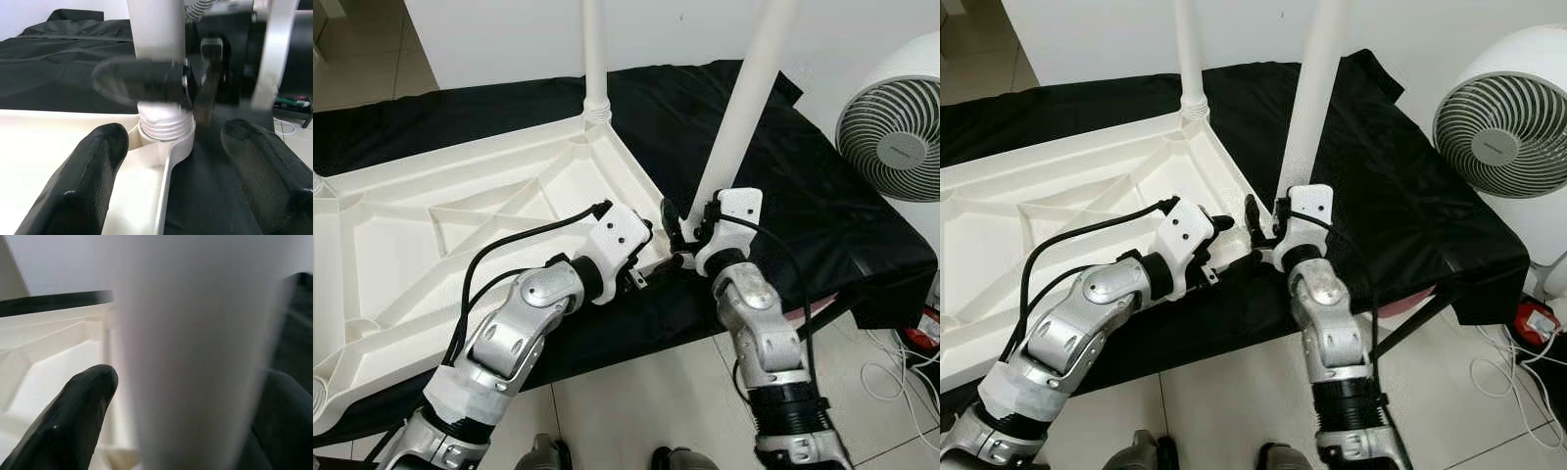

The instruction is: Building children table

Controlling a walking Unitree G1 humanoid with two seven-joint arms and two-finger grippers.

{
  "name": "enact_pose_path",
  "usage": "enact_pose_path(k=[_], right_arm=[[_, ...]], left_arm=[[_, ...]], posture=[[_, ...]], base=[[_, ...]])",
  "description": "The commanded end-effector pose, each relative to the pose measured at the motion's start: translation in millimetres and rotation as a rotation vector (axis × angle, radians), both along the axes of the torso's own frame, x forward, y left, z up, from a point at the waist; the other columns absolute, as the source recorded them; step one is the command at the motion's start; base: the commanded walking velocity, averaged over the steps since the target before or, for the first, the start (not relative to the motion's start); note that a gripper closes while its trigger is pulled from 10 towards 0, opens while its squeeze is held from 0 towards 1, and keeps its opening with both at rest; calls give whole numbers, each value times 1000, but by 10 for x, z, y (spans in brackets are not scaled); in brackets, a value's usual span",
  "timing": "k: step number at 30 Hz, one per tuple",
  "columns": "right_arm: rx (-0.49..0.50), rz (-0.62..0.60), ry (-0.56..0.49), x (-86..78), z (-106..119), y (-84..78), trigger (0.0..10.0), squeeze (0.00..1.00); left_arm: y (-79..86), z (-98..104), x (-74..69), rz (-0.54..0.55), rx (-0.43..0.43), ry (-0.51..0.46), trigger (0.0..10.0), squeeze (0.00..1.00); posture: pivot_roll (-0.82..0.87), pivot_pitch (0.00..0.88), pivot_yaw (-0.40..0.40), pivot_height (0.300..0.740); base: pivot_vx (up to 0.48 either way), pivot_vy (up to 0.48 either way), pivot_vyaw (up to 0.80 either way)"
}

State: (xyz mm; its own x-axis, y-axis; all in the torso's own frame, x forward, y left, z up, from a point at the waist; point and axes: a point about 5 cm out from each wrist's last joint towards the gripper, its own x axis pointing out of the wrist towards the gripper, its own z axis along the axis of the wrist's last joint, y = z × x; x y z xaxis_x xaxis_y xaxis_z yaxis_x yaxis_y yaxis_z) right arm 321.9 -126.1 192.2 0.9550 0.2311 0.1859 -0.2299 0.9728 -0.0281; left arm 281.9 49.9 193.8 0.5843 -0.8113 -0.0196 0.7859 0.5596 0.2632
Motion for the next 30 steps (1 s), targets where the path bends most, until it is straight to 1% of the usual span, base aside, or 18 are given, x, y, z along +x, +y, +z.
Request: enact_pose_path(k=[1, 2, 3, 5, 9, 10, 11, 13, 14, 15, 19, 20, 24, 26, 30], right_arm=[[-4, 17, 17, 13, -37, -32, 10000, 0], [-30, 38, 23, 42, -35, -91, 10000, 0], [-72, 82, 37, 83, -30, -185, 10000, 0], [-72, 82, 37, 83, -30, -185, 10000, 0], [-168, 237, 76, 124, -80, -312, 10000, 0], [-168, 237, 76, 124, -80, -312, 10000, 0], [-194, 282, 89, 145, -107, -341, 10000, 0], [-194, 282, 89, 145, -107, -341, 10000, 0], [-230, 381, 107, 201, -147, -373, 10000, 0], [-249, 415, 109, 218, -158, -383, 10000, 0], [-287, 435, 105, 234, -167, -390, 10000, 0], [-311, 479, 104, 284, -153, -376, 10000, 0], [-323, 506, 97, 325, -129, -365, 10000, 0], [-328, 524, 78, 344, -77, -354, 10000, 0], [-338, 536, 65, 374, -42, -365, 10000, 0]], left_arm=[[-13, -48, -33, -44, 25, 26, 10000, 0], [-16, -47, -37, -44, 23, 26, 10000, 0], [-22, -47, -42, -45, 21, 27, 10000, 0], [-22, -47, -42, -45, 21, 27, 10000, 0], [-47, -51, -51, -49, 17, 30, 10000, 0], [-47, -51, -51, -49, 17, 30, 10000, 0], [-58, -51, -54, -53, 15, 30, 10000, 0], [-58, -51, -54, -53, 15, 30, 10000, 0], [-82, -50, -54, -67, 22, 29, 10000, 0], [-89, -50, -55, -72, 26, 27, 10000, 0], [-95, -50, -55, -75, 31, 27, 10000, 0], [-102, -56, -55, -81, 34, 36, 10000, 0], [-96, -70, -48, -83, 37, 44, 10000, 0], [-74, -110, -21, -67, 40, 53, 10000, 0], [-55, -160, 4, -44, 33, 66, 10000, 0]], posture=[[-73, 125, 0, 740], [-72, 124, -2, 740], [-69, 122, -5, 740], [-69, 122, -5, 740], [-71, 115, -6, 740], [-71, 115, -6, 740], [-74, 115, -3, 740], [-74, 115, -3, 740], [-76, 109, 5, 740], [-76, 109, 5, 740], [-76, 109, 5, 740], [-76, 101, 7, 740], [-76, 97, 6, 740], [-72, 91, 4, 740], [-71, 88, 4, 740]], base=[[0, 0, 0], [0, 0, 0], [0, 0, 0], [0, 0, 0], [0, 0, 0], [0, 0, 0], [0, 0, 0], [0, 0, 0], [0, 0, 0], [0, 0, 0], [0, 0, 0], [0, 0, 0], [0, 0, 0], [0, 0, 0], [0, 0, 0]])
